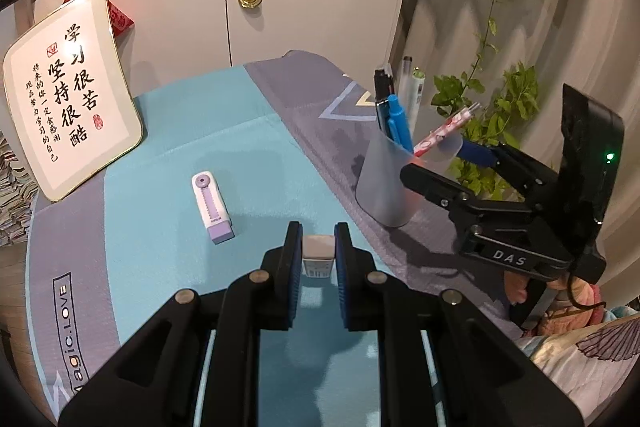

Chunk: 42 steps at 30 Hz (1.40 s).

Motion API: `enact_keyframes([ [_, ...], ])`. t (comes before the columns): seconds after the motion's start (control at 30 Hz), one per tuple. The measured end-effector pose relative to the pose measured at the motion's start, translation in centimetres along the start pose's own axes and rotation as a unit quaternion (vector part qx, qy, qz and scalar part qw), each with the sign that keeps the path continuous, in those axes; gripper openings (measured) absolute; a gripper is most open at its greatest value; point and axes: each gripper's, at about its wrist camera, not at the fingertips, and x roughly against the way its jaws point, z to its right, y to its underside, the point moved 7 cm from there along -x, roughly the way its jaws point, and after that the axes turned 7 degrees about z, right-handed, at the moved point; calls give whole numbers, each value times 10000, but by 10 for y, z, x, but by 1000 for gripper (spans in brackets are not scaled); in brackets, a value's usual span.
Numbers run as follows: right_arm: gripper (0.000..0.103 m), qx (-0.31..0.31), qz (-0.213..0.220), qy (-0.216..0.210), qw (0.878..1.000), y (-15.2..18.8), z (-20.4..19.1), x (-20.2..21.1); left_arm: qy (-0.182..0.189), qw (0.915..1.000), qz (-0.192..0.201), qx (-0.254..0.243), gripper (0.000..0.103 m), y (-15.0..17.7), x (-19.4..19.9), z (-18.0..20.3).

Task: Organize stationery
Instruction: 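Carry the white eraser box above the cup with the left gripper, then drop the white eraser box into the cup by opening the left gripper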

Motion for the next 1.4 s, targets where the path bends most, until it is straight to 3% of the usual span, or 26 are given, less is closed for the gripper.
enact_keyframes([
  [0.37, 72, 2, 0, 0, 10000, 0, 0, 0, 100, 9996, 261, 39, 14, -17, 14, 7],
  [0.73, 72, 3, -1, 1, 10000, 0, 0, 0, 826, 9905, 1093, -71, 14, -80, 34, 62],
  [1.03, 72, 3, -3, 2, 10000, 0, 0, 0, 984, 9934, 567, 141, 14, -77, -8, 69],
  [1.4, 72, 3, -4, 4, 10000, 0, 0, 0, 1071, 9935, 269, 271, 15, -71, -21, 70],
])
